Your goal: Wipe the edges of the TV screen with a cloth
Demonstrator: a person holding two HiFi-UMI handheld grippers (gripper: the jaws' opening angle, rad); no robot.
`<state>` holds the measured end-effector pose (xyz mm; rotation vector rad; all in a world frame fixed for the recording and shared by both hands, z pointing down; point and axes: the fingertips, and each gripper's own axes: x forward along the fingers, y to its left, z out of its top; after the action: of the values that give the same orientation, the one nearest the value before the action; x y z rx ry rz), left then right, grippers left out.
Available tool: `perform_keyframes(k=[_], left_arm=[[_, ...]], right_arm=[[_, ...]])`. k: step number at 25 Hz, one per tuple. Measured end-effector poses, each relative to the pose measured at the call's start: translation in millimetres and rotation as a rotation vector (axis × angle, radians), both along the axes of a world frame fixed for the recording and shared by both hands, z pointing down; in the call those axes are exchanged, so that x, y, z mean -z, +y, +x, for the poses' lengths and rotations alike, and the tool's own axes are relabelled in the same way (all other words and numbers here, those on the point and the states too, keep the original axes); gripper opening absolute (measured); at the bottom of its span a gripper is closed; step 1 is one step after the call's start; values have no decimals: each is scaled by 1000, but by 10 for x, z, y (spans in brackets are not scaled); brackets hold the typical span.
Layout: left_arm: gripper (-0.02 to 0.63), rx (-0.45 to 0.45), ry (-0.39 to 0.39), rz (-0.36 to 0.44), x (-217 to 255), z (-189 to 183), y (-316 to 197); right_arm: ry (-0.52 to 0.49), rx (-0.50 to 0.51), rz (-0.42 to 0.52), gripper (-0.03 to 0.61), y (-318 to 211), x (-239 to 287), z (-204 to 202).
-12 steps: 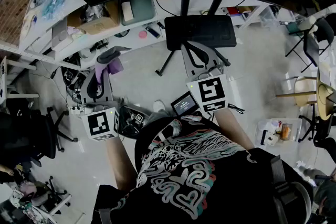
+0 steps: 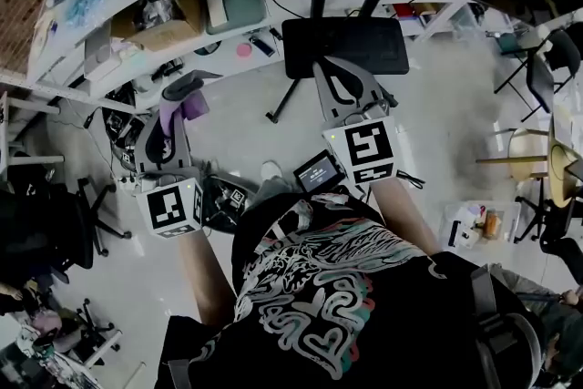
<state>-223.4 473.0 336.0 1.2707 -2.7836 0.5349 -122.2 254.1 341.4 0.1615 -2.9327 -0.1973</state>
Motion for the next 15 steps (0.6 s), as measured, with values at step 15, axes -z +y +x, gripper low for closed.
perform_keyframes(k=[15], left_arm=[[55, 106, 6, 21, -133, -845, 151]], right_arm=[[-43, -15, -11, 31, -22, -39, -596]])
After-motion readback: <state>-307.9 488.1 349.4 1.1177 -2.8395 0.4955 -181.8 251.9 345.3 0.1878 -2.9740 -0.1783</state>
